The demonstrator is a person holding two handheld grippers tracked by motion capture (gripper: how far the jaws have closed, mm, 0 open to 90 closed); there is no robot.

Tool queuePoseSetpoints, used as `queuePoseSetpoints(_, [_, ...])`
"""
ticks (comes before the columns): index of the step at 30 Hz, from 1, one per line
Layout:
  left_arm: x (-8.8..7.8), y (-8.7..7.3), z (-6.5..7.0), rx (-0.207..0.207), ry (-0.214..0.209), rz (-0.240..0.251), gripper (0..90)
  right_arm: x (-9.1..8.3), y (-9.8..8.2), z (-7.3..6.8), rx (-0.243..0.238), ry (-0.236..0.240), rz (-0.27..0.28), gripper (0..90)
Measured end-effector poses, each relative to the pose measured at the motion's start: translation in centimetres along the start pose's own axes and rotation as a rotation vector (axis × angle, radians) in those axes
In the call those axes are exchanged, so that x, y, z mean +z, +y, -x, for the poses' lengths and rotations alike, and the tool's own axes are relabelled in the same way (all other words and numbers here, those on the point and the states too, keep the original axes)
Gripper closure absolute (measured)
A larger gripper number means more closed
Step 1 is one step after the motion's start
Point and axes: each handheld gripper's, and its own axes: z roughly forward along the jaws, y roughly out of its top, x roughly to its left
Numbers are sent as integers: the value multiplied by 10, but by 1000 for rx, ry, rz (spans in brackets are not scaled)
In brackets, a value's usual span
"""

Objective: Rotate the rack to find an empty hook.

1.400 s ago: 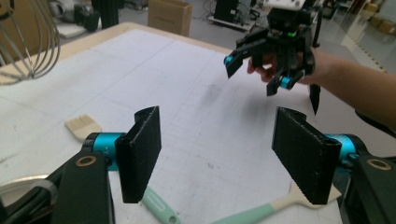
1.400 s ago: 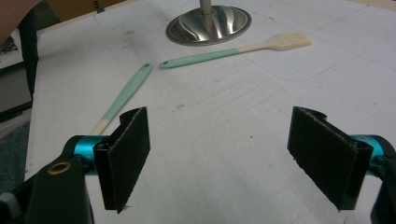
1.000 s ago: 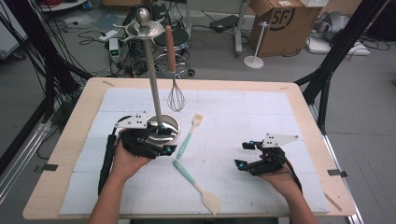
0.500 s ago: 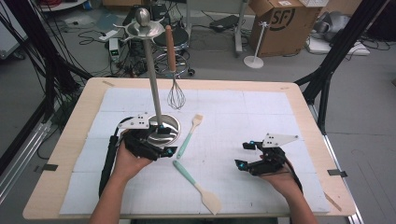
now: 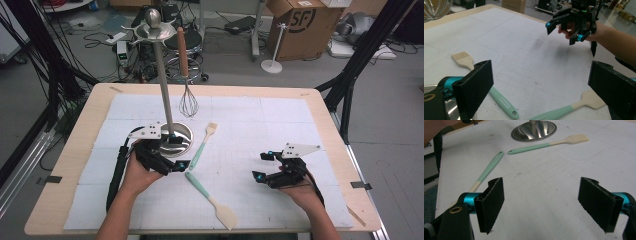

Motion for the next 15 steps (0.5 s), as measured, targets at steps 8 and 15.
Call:
queuePoseSetpoints(8, [2,-2,0,12,-4,11,45,0,0,1,1,1,0,207])
queuePoseSetpoints(15, [4,-3,0,19,-4,-14,44,-1,-1,1,0,0,-2,207])
